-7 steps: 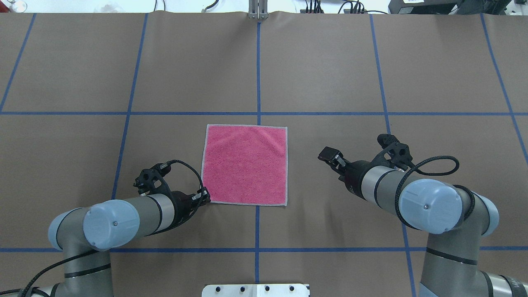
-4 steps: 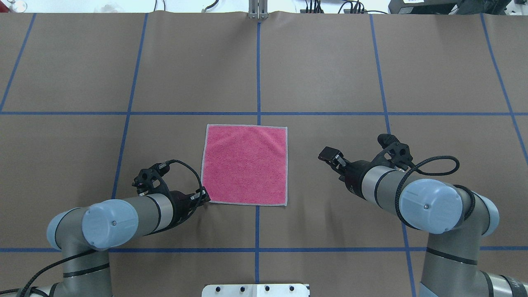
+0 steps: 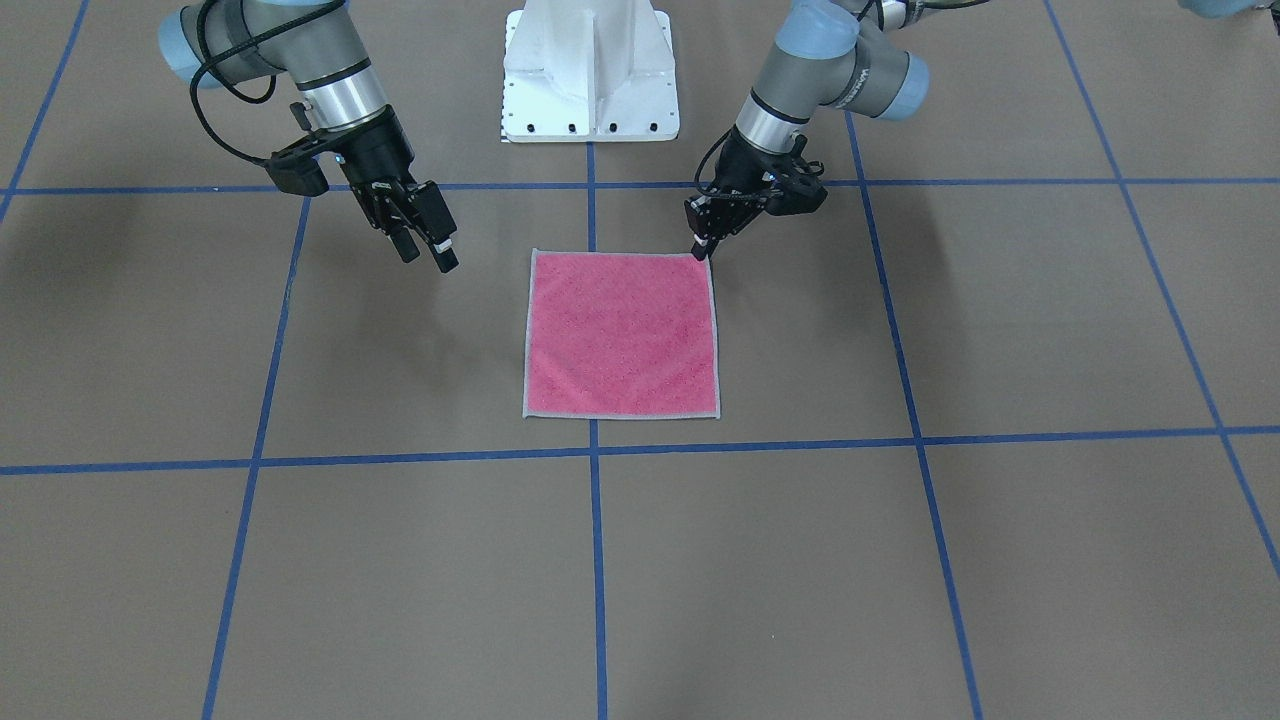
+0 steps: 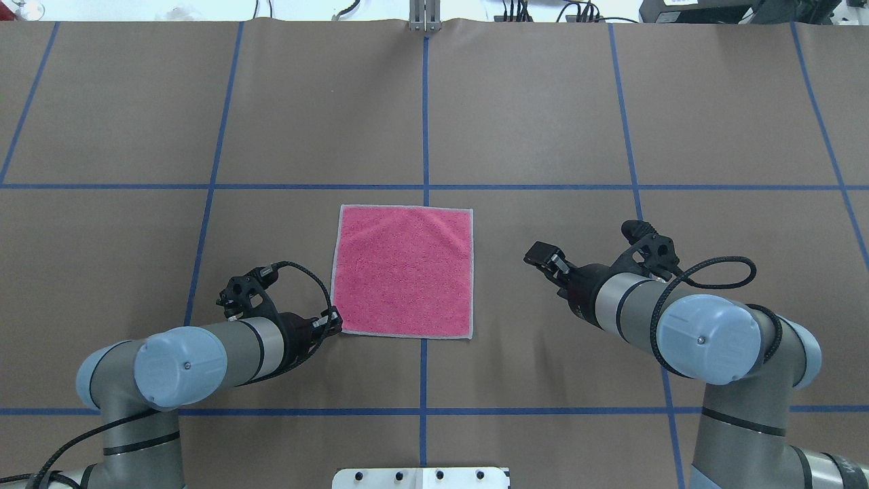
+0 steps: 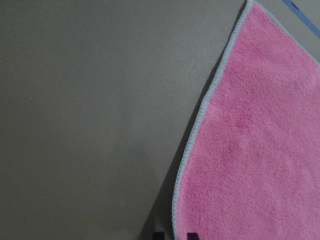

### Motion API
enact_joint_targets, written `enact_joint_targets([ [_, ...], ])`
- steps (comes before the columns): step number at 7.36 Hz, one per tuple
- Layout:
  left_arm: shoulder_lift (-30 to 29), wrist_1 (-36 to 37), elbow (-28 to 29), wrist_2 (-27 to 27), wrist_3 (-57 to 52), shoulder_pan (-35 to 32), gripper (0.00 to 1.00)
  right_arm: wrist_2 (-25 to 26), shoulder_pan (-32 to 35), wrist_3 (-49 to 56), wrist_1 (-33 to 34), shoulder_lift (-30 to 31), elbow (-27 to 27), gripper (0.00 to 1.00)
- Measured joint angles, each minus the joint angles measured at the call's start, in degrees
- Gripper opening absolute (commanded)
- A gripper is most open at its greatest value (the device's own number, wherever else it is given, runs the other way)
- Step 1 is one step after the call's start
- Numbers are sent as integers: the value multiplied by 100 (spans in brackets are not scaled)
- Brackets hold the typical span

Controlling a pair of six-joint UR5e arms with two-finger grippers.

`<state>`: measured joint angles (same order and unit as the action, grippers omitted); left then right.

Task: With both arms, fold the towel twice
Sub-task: 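Lower the left gripper onto its nearer corner while the right gripper approaches the other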

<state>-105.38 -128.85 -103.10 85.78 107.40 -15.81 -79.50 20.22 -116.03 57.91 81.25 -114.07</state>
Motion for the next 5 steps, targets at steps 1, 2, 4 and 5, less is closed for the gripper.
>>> enact_joint_targets([
  [1,0,0,-1,0,0,-5,0,-9,-19,-33,53,-10,2,72],
  [2,0,0,-5,0,0,-7,0,-15,-63,-156,276,-126,10,72],
  [4,0,0,-14,0,0,-15,0,12,-266,-648,1271,-806,69,72],
  [5,0,0,-19,0,0,-21,0,30,-417,-977,1643,-1091,156,72],
])
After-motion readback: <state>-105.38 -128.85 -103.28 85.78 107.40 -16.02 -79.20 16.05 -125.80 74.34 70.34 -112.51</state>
